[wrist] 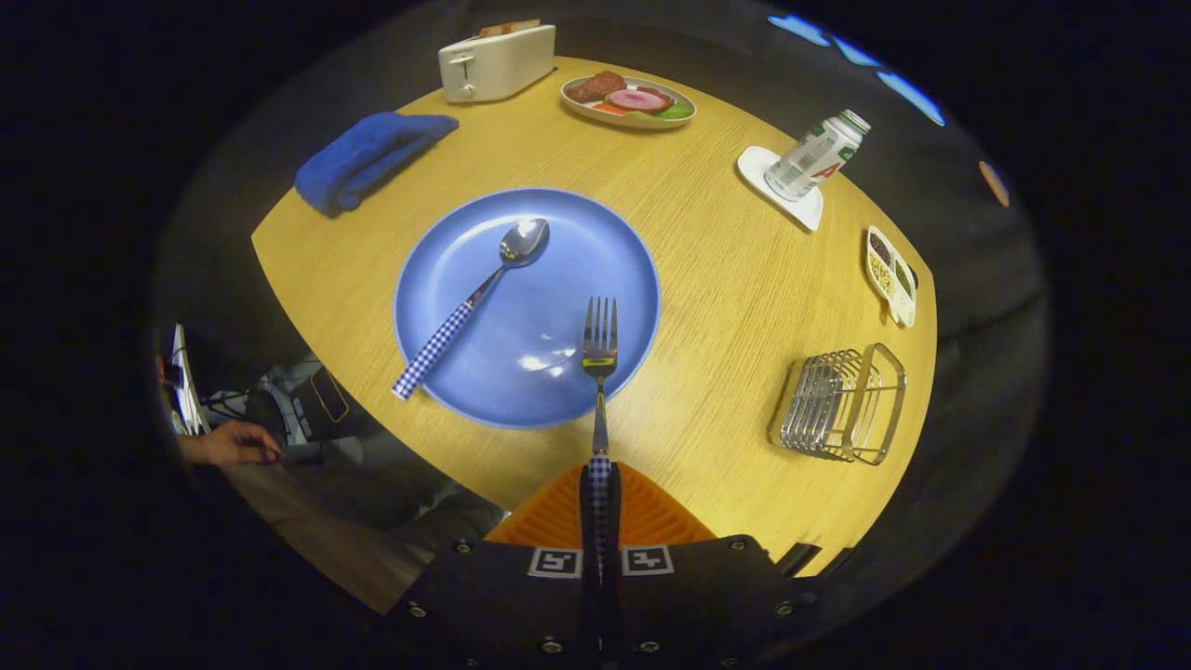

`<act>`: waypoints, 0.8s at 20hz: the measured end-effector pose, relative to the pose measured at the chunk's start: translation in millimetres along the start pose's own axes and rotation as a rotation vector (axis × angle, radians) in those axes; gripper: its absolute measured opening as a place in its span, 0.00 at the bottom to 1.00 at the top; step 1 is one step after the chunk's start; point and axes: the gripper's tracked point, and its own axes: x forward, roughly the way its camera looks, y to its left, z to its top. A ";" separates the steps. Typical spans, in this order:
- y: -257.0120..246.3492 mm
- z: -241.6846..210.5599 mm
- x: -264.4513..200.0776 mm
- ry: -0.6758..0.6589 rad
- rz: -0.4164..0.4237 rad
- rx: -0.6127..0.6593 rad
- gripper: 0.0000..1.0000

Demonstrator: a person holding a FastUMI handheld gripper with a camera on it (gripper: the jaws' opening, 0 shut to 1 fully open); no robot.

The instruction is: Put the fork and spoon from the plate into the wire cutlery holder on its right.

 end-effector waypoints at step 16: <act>-135.8 -65.8 -81.2 0.200 -0.085 -0.084 0.01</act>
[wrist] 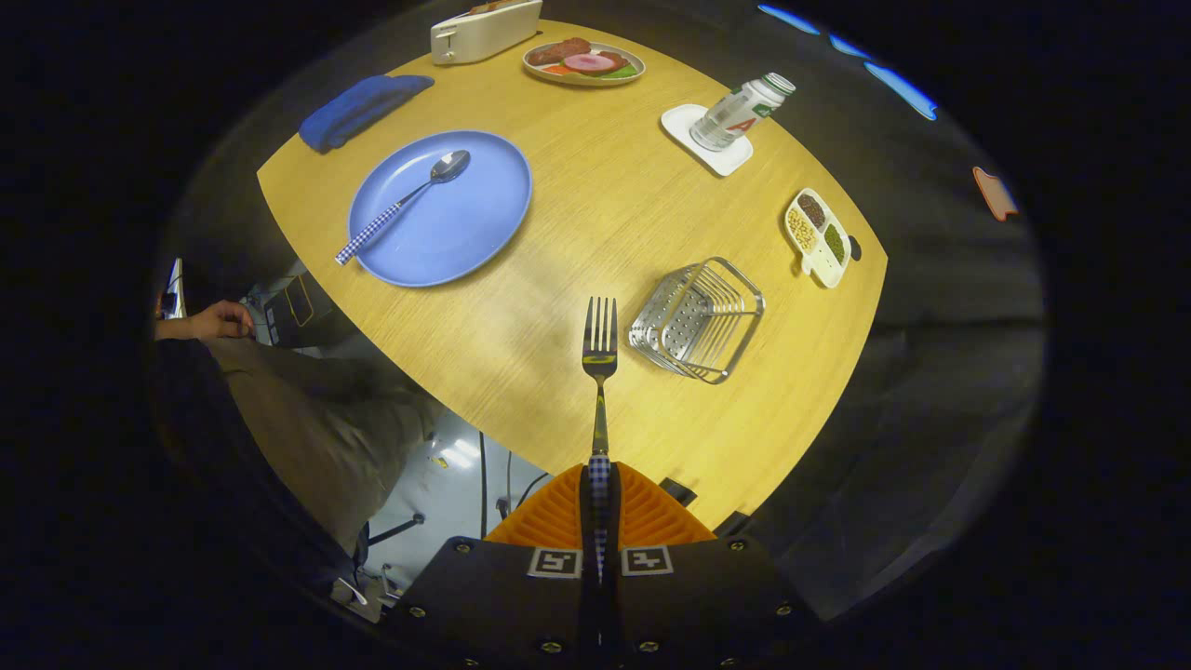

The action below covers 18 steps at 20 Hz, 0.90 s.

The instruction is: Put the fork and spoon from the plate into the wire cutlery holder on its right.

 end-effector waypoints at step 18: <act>-77.2 30.7 43.0 0.231 0.028 0.010 0.01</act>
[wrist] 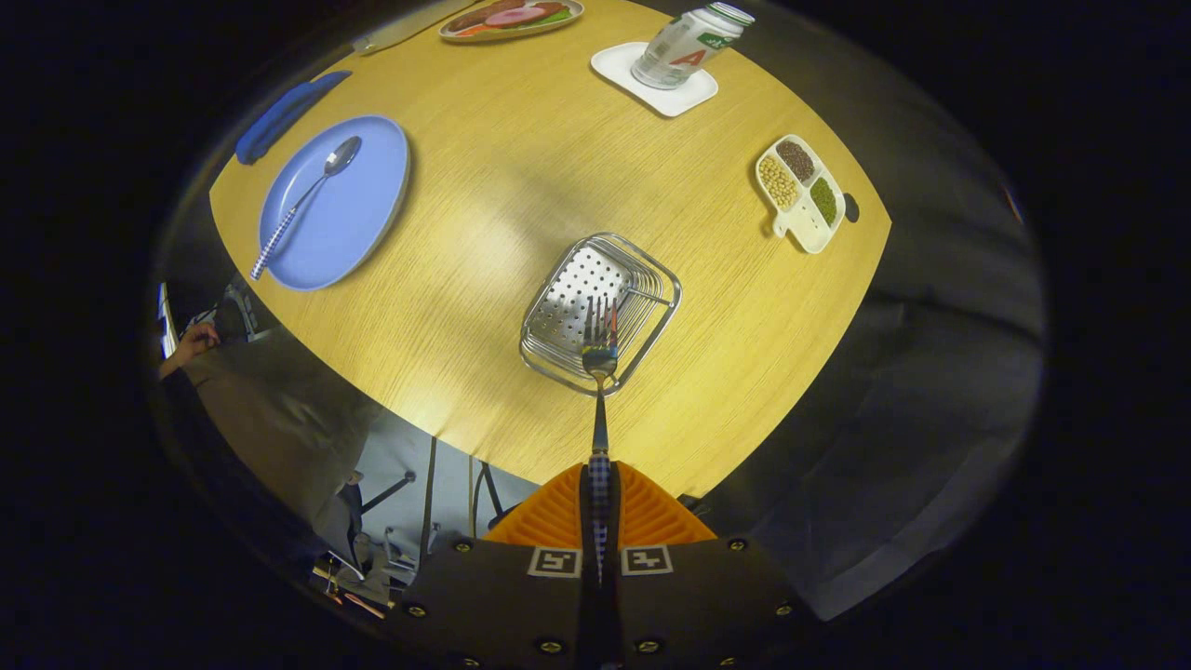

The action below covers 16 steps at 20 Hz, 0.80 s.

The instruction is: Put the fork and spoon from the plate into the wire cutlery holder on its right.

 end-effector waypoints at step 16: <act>-4.5 46.3 40.4 0.078 0.095 0.054 0.01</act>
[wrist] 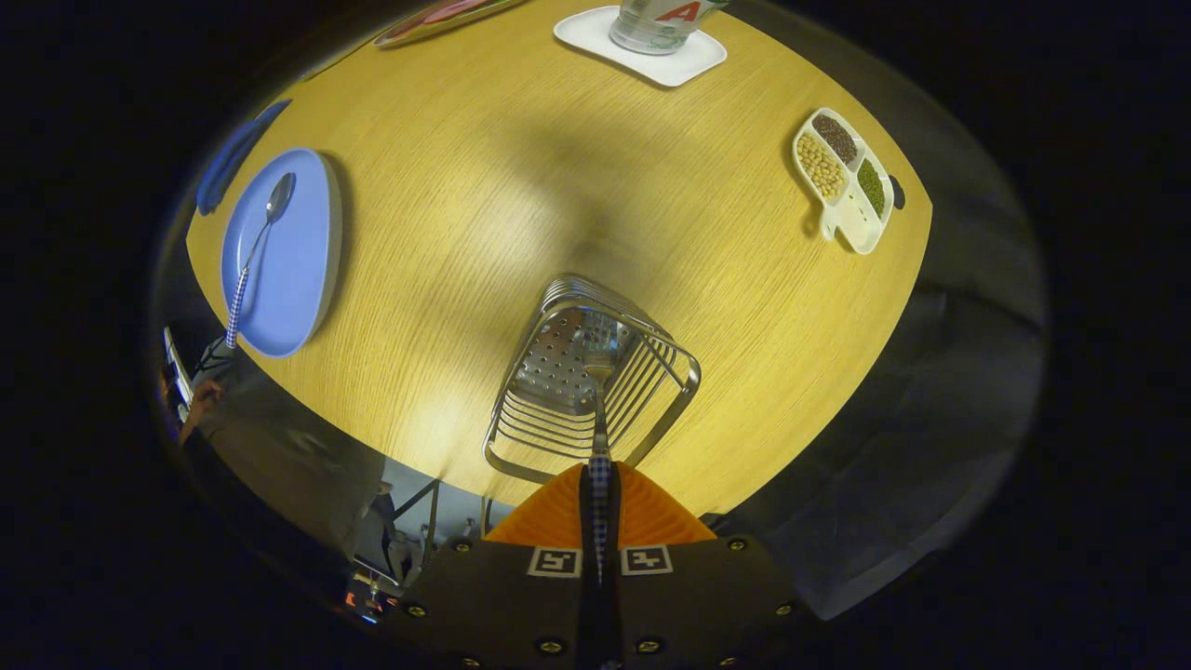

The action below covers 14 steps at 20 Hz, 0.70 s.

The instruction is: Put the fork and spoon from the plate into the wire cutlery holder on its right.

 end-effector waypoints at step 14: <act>-3.2 -3.0 -39.6 -0.086 -0.006 0.097 0.17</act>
